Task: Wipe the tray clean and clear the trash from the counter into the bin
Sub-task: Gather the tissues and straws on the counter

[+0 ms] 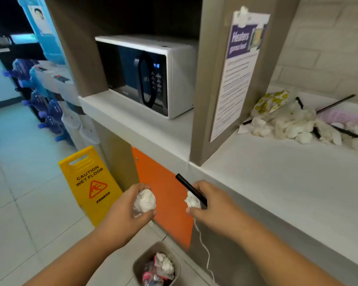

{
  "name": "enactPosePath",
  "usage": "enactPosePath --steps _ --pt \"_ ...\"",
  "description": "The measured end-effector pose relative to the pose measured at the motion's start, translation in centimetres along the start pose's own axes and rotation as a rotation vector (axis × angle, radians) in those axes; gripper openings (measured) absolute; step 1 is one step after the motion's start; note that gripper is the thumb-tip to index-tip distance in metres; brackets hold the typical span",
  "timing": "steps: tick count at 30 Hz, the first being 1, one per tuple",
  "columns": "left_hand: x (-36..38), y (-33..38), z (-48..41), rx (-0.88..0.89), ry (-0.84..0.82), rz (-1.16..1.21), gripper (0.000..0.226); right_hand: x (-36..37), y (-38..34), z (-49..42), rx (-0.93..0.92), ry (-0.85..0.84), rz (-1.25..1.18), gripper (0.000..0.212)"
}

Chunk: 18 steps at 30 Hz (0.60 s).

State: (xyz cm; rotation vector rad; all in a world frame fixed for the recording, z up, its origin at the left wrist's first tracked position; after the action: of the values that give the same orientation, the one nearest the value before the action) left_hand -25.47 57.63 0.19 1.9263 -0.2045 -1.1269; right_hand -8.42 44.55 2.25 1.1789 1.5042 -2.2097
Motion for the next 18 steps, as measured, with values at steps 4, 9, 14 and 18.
enactPosePath --steps 4,9,14,18 --pt "0.5 -4.0 2.3 -0.119 -0.014 0.041 0.042 6.0 2.3 -0.6 0.079 -0.135 0.025 0.038" --pt "3.4 -10.6 4.7 -0.345 -0.003 0.105 0.046 13.7 6.9 -3.1 0.155 -0.284 0.086 0.053" --pt "6.9 -17.5 6.5 -0.534 0.004 0.121 0.049 22.1 12.1 -6.9 0.252 -0.379 0.133 0.051" --pt "8.9 -23.1 7.4 -0.624 0.015 0.114 0.050 28.8 16.4 -10.1 0.337 -0.410 0.117 0.054"
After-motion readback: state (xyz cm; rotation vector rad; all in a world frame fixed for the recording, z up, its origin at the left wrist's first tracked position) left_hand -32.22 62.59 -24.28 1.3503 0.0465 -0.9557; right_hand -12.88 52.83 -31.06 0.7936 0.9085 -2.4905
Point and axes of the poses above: each hand's wrist, its own z-axis away from the middle knuckle, its own x-axis out of the palm, y = z × x, the point moved 6 cm from there along -z, towards the middle knuckle, and after that the axes turned 9 degrees about x, right-handed, at the moved point
